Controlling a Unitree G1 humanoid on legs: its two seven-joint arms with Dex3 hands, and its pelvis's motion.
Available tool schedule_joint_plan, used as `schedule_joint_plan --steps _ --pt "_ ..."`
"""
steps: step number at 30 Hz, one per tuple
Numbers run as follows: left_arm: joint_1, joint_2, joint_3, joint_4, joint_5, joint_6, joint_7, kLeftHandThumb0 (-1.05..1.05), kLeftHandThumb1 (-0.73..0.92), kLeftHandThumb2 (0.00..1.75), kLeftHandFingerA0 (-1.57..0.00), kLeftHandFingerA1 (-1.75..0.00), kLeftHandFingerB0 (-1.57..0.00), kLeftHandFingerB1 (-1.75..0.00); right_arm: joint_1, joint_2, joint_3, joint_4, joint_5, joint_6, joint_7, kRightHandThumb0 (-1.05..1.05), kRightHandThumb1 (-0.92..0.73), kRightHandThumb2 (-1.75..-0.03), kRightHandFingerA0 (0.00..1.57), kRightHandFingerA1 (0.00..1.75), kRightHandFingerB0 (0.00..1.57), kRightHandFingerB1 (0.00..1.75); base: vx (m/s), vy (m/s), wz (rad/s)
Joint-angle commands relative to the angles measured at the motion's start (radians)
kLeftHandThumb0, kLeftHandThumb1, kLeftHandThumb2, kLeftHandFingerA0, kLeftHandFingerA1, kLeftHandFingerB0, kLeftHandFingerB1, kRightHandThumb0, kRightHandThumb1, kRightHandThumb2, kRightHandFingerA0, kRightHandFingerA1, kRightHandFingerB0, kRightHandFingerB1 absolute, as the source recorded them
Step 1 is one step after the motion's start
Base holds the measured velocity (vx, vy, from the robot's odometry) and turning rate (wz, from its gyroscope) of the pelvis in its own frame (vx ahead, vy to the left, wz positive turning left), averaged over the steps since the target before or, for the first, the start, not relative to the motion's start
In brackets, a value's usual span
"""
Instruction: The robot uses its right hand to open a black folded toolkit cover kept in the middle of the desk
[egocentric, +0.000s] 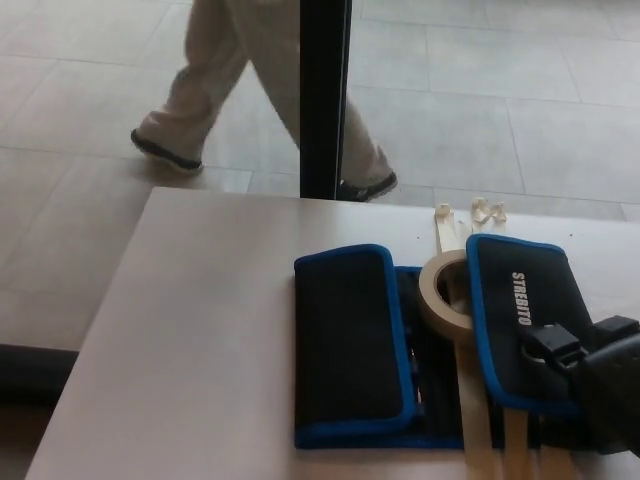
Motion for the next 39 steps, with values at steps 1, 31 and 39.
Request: schedule_joint_plan --steps 1,31,39 --pt "0.001 0.019 0.008 0.007 -0.02 -0.017 0.019 -0.46 0.57 0.57 -0.65 -0.76 -0.64 -0.56 -0.031 0.013 -0.049 0.064 0.03 -0.111 -0.22 -0.38 -0.48 -0.92 1.18 1.36 0.83 0.79 0.0 0.0 0.0" --pt "0.011 0.021 0.009 0.008 -0.02 -0.023 0.014 -0.46 0.58 0.57 -0.6 -0.71 -0.61 -0.54 0.097 0.196 -0.935 0.038 0.822 -0.035 0.109 -0.29 -0.65 -0.85 0.95 1.65 0.88 0.83 0.0 0.0 0.0" --pt "0.012 0.022 0.013 0.007 -0.024 -0.019 0.02 -0.46 0.58 0.57 -0.62 -0.74 -0.6 -0.55 0.2 0.214 -1.07 0.092 0.935 -0.056 0.203 -0.31 -0.64 -0.83 0.85 1.58 0.87 0.88 0.0 0.0 0.0"
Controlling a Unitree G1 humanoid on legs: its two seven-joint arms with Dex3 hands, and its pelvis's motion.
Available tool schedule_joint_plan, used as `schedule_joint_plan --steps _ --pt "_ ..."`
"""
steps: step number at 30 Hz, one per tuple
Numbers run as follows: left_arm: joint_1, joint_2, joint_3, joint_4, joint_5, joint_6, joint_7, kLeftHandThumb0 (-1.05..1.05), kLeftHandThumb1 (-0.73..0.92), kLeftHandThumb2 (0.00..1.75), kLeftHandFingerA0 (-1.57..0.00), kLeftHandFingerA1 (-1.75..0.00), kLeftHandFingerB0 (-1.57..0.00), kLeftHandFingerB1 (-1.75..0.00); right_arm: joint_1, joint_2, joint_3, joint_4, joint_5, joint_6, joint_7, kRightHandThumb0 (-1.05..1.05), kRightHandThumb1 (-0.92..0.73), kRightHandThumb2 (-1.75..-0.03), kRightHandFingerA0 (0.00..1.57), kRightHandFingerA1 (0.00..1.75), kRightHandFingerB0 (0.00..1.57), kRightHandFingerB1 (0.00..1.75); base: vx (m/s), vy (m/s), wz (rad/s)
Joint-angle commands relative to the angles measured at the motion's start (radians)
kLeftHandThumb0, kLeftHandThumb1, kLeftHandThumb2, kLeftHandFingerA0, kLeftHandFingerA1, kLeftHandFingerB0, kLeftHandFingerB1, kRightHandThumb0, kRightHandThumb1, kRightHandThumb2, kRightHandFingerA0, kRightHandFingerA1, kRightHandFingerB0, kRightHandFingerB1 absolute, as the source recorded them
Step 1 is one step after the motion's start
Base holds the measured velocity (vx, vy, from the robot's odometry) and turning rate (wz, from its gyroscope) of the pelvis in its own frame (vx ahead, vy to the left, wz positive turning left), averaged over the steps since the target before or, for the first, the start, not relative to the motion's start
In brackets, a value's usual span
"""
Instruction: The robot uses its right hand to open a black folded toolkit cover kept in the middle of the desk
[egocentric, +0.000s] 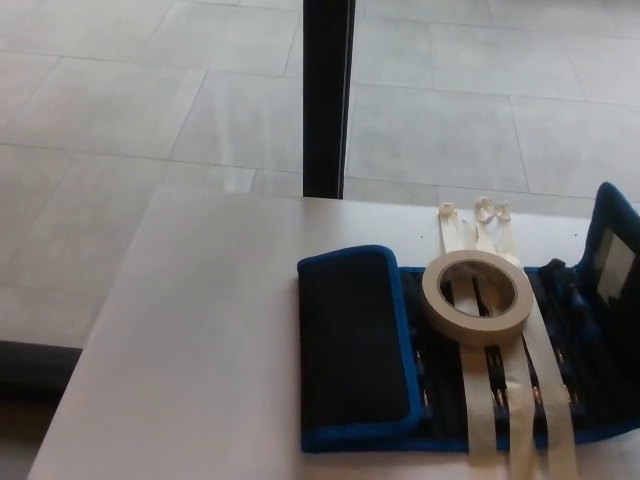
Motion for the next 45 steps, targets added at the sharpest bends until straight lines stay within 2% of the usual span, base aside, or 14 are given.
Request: schedule_joint_plan --steps 1,7,15,18,20,22,25,33,34,38,39,40,43,45 --pt "0.013 0.023 0.011 0.007 -0.021 -0.017 0.018 -0.46 0.58 0.57 -0.59 -0.72 -0.59 -0.55 0.134 0.047 -0.419 0.021 0.588 0.155 0.257 -0.31 -0.63 -0.84 0.85 1.56 0.85 0.83 0.0 0.0 0.0" --pt "0.017 0.022 0.005 0.011 -0.014 -0.029 0.02 -0.48 0.58 0.57 -0.63 -0.78 -0.64 -0.57 0.18 0.076 -0.523 0.009 0.621 0.33 0.248 -0.35 -0.65 -0.66 0.63 0.91 0.83 0.74 0.0 0.0 0.0" --pt "0.016 0.02 0.005 0.011 -0.014 -0.023 0.024 -0.47 0.58 0.57 -0.62 -0.73 -0.61 -0.55 0.211 -0.076 -0.319 0.139 0.287 0.627 0.443 -0.47 -0.46 -0.96 0.7 0.98 0.77 0.9 0.0 0.0 0.0" --pt "0.017 0.02 0.008 0.011 -0.018 -0.025 0.019 -0.46 0.58 0.57 -0.59 -0.72 -0.61 -0.56 0.113 0.036 -0.693 0.112 0.697 0.611 0.288 -0.28 -0.51 -0.82 0.94 1.31 0.89 0.88 0.0 0.0 0.0" --pt "0.016 0.019 0.012 0.011 -0.022 -0.025 0.019 -0.46 0.56 0.57 -0.63 -0.73 -0.64 -0.55 0.077 0.061 -0.779 0.089 0.771 0.625 0.221 -0.38 -0.65 -0.74 0.84 1.6 0.24 0.72 0.0 0.0 0.0" --pt "0.017 0.019 0.008 0.01 -0.018 -0.023 0.019 -0.47 0.57 0.57 -0.6 -0.72 -0.6 -0.55 0.08 0.083 -0.785 0.0 0.764 0.656 0.208 -0.42 -0.76 -0.76 0.42 1.23 0.02 0.6 0.0 0.0 0.0" --pt "0.021 0.018 0.001 0.01 -0.011 -0.029 0.016 -0.46 0.57 0.57 -0.6 -0.72 -0.6 -0.55 0.079 0.064 -0.796 -0.074 0.756 0.667 0.227 -0.41 -0.74 -0.72 0.6 1.38 0.49 0.77 0.0 0.0 0.0" --pt "0.075 0.012 0.013 0.012 -0.022 -0.041 0.003 -0.46 0.56 0.57 -0.62 -0.72 -0.62 -0.55 0.047 -0.174 -0.922 -0.002 0.785 0.67 0.348 -0.63 -0.73 -0.63 0.6 1.63 0.12 0.41 0.0 0.0 0.0" --pt "0.082 0.011 0.01 0.005 -0.02 -0.04 0.005 -0.47 0.57 0.57 -0.62 -0.73 -0.62 -0.57 0.057 -0.2 -0.954 0.01 0.812 0.653 0.387 -0.71 -0.54 -0.93 0.7 1.21 0.0 0.35 0.0 0.0 0.0" --pt "0.096 0.007 0.014 0.005 -0.025 -0.03 0.002 -0.47 0.57 0.57 -0.58 -0.68 -0.6 -0.54 0.106 -0.27 -0.982 0.07 0.796 0.635 0.441 -0.86 -0.68 -1.06 0.6 1.18 0.0 0.16 0.0 0.0 0.0" --pt "0.097 0.007 0.016 0.007 -0.027 -0.026 0.002 -0.47 0.57 0.57 -0.59 -0.7 -0.59 -0.53 0.114 -0.283 -0.999 0.114 0.801 0.586 0.44 -0.81 -0.84 -0.64 0.07 1.06 0.0 0.15 0.0 0.0 0.0" --pt "0.101 0.007 0.015 0.007 -0.027 -0.027 -0.002 -0.46 0.57 0.57 -0.57 -0.68 -0.59 -0.53 0.121 -0.29 -1.028 0.143 0.819 0.561 0.438 -0.92 -0.69 -1.08 0.44 1.02 0.0 0.24 0.0 0.0 0.0" --pt "0.125 -0.002 0.018 0.01 -0.029 -0.048 -0.008 -0.48 0.56 0.57 -0.61 -0.71 -0.61 -0.55 0.123 -0.265 -1.157 0.154 0.92 0.548 0.406 -0.8 -0.76 -0.66 0.55 1.54 0.0 0.24 0.0 0.0 0.0" --pt "0.135 -0.008 0.027 0.008 -0.039 -0.053 -0.017 -0.47 0.57 0.57 -0.61 -0.72 -0.61 -0.55 0.109 -0.252 -1.217 0.164 0.959 0.553 0.36 -0.92 -0.64 -1.02 0.9 1.37 0.0 0.23 0.0 0.0 0.0"
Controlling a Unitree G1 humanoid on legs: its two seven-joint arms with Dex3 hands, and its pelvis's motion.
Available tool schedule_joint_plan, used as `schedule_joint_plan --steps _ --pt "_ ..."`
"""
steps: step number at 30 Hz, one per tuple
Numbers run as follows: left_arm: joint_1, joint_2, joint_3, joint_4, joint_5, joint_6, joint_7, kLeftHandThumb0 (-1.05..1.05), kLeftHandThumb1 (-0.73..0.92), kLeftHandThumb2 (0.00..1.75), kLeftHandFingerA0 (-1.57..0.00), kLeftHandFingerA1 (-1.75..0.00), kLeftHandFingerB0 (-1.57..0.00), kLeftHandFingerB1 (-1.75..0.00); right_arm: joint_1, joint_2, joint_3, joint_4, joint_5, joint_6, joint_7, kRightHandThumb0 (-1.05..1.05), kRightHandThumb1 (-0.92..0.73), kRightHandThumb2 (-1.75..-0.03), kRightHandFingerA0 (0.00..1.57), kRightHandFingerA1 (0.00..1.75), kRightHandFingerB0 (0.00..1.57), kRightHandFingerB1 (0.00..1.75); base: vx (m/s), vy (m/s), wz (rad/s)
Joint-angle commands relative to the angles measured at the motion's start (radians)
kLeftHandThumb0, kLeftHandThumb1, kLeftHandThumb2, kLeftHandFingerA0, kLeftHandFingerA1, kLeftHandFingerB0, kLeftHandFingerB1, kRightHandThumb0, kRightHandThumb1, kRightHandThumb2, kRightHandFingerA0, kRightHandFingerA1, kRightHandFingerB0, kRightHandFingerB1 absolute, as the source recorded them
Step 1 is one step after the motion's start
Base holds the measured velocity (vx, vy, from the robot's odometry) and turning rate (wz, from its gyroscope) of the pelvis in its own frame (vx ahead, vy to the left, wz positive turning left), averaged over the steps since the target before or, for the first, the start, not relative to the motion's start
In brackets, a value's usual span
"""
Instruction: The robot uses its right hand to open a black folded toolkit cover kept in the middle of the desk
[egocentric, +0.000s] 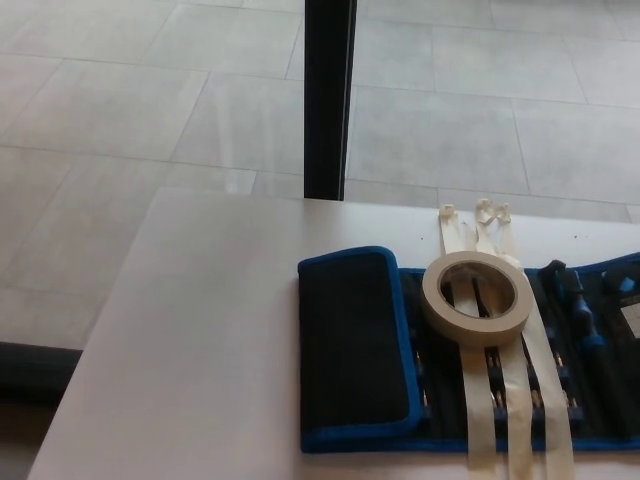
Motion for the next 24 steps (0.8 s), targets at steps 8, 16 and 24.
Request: schedule_joint_plan --steps 8,16,24 --pt "0.107 -0.026 0.04 -0.003 -0.054 -0.057 -0.01 -0.48 0.56 0.57 -0.58 -0.68 -0.6 -0.53 -0.05 -0.072 -0.399 0.129 0.412 0.151 -0.079 -0.7 -0.55 -0.98 1.27 1.49 0.02 0.48 0.0 0.0 0.0" --pt "0.179 -0.04 0.061 -0.029 -0.075 -0.118 -0.114 -0.56 0.55 0.57 -0.55 -0.69 -0.57 -0.47 0.108 0.112 -0.257 0.033 0.366 0.074 0.151 -0.67 -0.58 -0.92 0.35 0.79 0.06 0.48 0.0 0.0 0.0" --pt "0.068 0.001 0.039 -0.055 -0.063 -0.076 -0.167 -0.68 0.55 0.57 -0.49 -0.65 -0.53 -0.43 0.25 0.165 -0.138 -0.045 0.39 0.045 0.365 -0.63 -0.43 -0.79 0.81 1.24 0.33 0.47 0.0 0.0 0.0"
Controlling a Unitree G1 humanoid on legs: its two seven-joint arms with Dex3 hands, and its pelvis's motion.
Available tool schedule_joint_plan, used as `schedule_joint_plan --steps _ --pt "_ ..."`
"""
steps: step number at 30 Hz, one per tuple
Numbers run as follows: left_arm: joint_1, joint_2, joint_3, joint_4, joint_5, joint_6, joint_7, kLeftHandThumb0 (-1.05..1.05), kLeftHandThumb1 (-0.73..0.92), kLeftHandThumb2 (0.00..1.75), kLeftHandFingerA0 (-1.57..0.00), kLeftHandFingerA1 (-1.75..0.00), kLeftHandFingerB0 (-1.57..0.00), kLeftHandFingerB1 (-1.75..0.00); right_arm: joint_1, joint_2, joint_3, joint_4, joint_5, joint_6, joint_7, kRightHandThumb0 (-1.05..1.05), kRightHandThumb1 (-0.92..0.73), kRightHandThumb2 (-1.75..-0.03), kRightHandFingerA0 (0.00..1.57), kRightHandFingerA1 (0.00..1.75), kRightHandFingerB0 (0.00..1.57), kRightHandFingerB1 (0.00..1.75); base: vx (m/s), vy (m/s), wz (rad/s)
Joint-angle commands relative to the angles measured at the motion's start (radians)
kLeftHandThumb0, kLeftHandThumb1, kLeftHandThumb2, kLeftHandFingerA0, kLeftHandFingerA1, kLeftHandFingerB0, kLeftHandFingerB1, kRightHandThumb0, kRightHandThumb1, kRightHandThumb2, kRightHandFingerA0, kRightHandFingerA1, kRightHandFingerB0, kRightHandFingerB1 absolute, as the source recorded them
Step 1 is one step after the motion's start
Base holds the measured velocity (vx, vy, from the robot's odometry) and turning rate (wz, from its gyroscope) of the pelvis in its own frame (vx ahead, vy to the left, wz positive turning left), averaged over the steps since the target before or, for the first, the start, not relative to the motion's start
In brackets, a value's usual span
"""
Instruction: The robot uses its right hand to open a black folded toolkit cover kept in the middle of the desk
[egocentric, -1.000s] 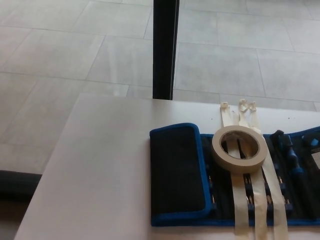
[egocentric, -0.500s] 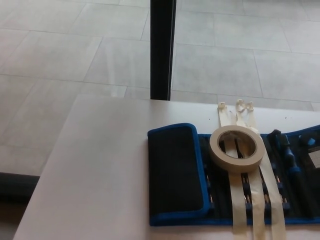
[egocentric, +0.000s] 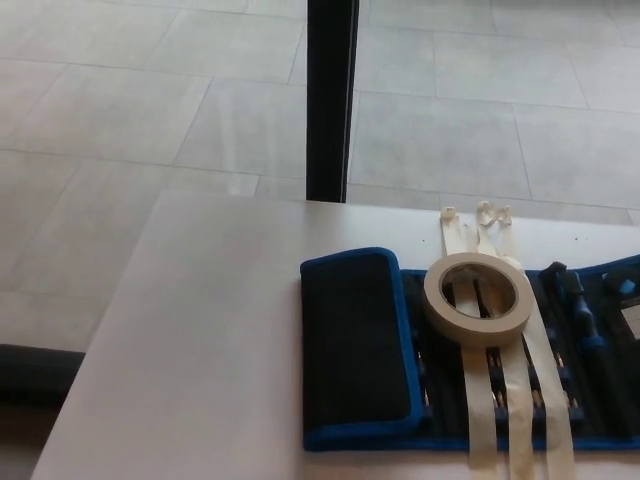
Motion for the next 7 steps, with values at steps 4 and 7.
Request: schedule_joint_plan --steps 4,7 --pt "-0.137 0.06 -0.042 -0.036 0.0 -0.001 -0.081 -0.64 0.55 0.57 -0.51 -0.62 -0.57 -0.44 0.209 0.058 0.208 -0.092 0.002 -0.136 0.276 -0.53 -0.48 -0.55 0.69 0.98 0.44 0.36 0.0 0.0 0.0" --pt "-0.136 0.04 -0.021 -0.036 -0.026 -0.032 -0.084 -0.66 0.55 0.57 -0.52 -0.66 -0.58 -0.45 0.204 0.048 0.249 -0.069 -0.018 -0.19 0.244 -0.57 -0.38 -0.74 0.55 0.62 0.46 0.48 0.0 0.0 0.0"
